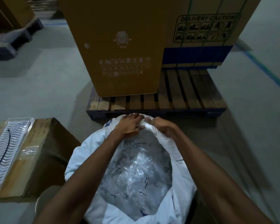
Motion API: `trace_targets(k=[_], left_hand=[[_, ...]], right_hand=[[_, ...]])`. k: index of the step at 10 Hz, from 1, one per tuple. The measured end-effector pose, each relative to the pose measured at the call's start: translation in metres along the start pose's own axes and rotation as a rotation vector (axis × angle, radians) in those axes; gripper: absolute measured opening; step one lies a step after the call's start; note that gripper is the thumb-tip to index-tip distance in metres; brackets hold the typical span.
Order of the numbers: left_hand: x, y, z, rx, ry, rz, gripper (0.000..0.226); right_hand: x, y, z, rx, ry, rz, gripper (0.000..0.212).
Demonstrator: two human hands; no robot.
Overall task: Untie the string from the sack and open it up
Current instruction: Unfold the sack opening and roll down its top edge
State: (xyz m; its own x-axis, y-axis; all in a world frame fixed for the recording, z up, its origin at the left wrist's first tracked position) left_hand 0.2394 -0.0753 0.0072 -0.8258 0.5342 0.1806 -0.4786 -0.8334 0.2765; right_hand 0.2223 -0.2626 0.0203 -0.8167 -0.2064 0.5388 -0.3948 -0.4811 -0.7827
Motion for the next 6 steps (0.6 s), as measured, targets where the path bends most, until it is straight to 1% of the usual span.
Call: trace_targets(k=[1, 2, 3, 4, 5, 6], left_hand=[[-0.009, 0.0, 0.0, -0.058, 0.013, -0.014, 0.034], [-0.021, 0.002, 0.003, -0.035, 0.028, 0.069, 0.031], [-0.037, 0.007, 0.003, -0.101, -0.025, 0.121, 0.05], [-0.043, 0.014, 0.003, -0.132, -0.089, 0.081, 0.053], [-0.032, 0.026, 0.0, -0.021, -0.019, -0.09, 0.06], [-0.023, 0.039, -0.009, 0.037, -0.051, -0.186, 0.061]], right_hand=[[0.016, 0.009, 0.002, 0.259, 0.131, 0.038, 0.056], [0.039, 0.036, -0.006, 0.555, 0.417, 0.053, 0.063], [0.05, 0.056, -0.014, 0.445, 0.485, -0.074, 0.053], [0.043, 0.072, -0.01, 0.241, 0.523, -0.072, 0.04], [0.03, 0.08, -0.001, -0.15, 0.447, -0.087, 0.033], [0.03, 0.075, 0.014, -0.485, 0.198, -0.166, 0.024]])
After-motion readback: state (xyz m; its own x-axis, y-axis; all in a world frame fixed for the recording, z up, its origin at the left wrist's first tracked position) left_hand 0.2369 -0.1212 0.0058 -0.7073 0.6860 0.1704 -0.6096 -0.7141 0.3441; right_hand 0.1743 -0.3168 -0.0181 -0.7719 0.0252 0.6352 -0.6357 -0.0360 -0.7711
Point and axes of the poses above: each hand's wrist, its own x-axis away from the middle knuckle, its own z-axis out of the back of the hand, y = z × x, the point moved 1 cm from there along -x, towards the middle knuckle, and after that the axes turned 1 degree about -z, right-handed, at the moved point
